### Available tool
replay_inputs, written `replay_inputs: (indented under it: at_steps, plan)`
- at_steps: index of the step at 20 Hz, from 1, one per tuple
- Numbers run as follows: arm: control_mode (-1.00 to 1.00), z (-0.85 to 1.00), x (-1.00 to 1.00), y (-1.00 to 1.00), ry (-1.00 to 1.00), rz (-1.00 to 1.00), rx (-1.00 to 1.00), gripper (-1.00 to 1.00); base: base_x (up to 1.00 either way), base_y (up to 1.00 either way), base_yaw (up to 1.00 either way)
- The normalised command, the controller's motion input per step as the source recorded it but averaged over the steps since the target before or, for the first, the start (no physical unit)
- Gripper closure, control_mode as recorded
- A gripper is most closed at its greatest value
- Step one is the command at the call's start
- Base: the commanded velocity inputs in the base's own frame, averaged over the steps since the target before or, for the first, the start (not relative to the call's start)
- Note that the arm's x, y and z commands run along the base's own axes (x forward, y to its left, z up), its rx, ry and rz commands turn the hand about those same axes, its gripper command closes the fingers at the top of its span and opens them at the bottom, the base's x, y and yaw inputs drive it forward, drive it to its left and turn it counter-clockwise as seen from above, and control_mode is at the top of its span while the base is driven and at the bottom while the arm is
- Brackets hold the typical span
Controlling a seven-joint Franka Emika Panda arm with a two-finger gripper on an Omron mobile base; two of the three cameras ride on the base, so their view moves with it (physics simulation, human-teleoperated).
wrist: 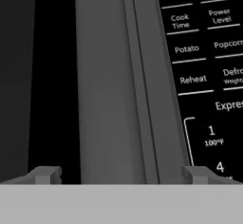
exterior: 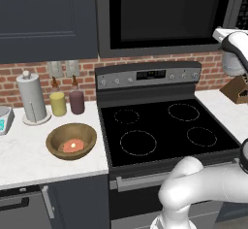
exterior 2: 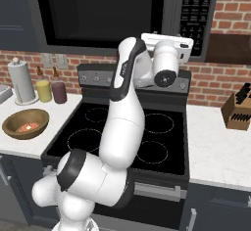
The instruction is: Open the microwave, place the bowl with waffle inside the microwave, then close the microwave door and turn it on.
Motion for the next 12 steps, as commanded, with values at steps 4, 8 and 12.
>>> replay_inputs:
  at_steps: [4, 8, 12]
  plan:
    - [-1.0, 0.0, 0.07, 0.0, 0.0, 0.0, 0.0, 1.0, 0.0, 0.0, 0.0]
    - [-1.0, 0.0, 0.0, 0.0, 0.0, 0.0, 0.0, 1.0, 0.0, 0.0, 0.0]
    - [-1.0, 0.0, -0.06, 0.0, 0.0, 0.03, 0.0, 1.0, 0.0, 0.0, 0.0]
